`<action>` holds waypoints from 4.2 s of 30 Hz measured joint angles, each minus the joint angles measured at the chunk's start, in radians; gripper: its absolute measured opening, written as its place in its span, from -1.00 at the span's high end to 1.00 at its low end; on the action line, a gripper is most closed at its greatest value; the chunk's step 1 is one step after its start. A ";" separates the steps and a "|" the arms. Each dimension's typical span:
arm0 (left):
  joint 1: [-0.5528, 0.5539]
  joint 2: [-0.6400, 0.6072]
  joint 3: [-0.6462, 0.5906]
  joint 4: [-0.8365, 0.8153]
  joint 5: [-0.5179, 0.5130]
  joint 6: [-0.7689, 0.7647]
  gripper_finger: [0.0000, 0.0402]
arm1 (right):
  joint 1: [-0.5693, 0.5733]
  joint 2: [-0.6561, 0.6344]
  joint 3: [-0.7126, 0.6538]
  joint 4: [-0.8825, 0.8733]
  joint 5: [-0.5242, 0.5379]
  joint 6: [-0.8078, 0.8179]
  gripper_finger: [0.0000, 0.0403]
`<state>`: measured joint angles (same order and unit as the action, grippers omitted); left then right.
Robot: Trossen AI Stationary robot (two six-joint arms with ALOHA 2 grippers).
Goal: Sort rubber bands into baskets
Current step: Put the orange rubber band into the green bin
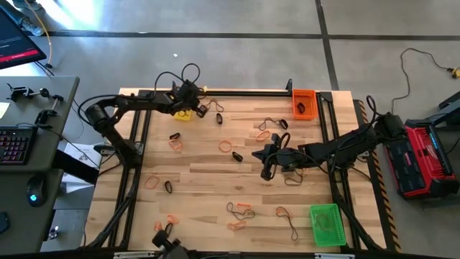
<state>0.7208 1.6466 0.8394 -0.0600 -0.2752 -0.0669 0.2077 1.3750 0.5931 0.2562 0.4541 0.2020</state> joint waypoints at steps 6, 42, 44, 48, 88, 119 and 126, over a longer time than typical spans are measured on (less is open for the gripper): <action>0.033 0.000 0.000 0.009 -0.001 0.000 1.00 | 0.000 0.000 0.000 0.000 0.000 0.000 1.00; -0.377 -0.237 -0.128 0.413 0.363 0.124 1.00 | -0.011 0.081 0.000 0.215 0.022 -0.065 0.54; -0.399 -0.238 -0.153 0.448 0.352 0.103 1.00 | -0.011 0.127 0.000 0.280 0.065 -0.077 0.40; -0.445 -0.237 -0.178 0.481 0.322 0.071 1.00 | -0.011 0.215 0.000 0.455 0.181 -0.107 0.19; -0.598 -0.237 -0.193 0.588 0.159 0.052 1.00 | -0.037 0.472 0.348 0.480 0.460 -0.259 0.64; -0.631 -0.237 -0.193 0.582 0.169 0.123 0.37 | -0.022 0.136 0.348 -0.219 0.322 -0.040 1.00; -0.631 -0.237 -0.193 0.596 0.217 0.079 0.47 | -0.022 -0.007 0.366 -0.522 0.105 0.155 1.00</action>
<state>0.0898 1.4097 0.6468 0.5360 -0.0587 0.0116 0.1860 1.3679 0.9594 -0.2663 0.5589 0.3572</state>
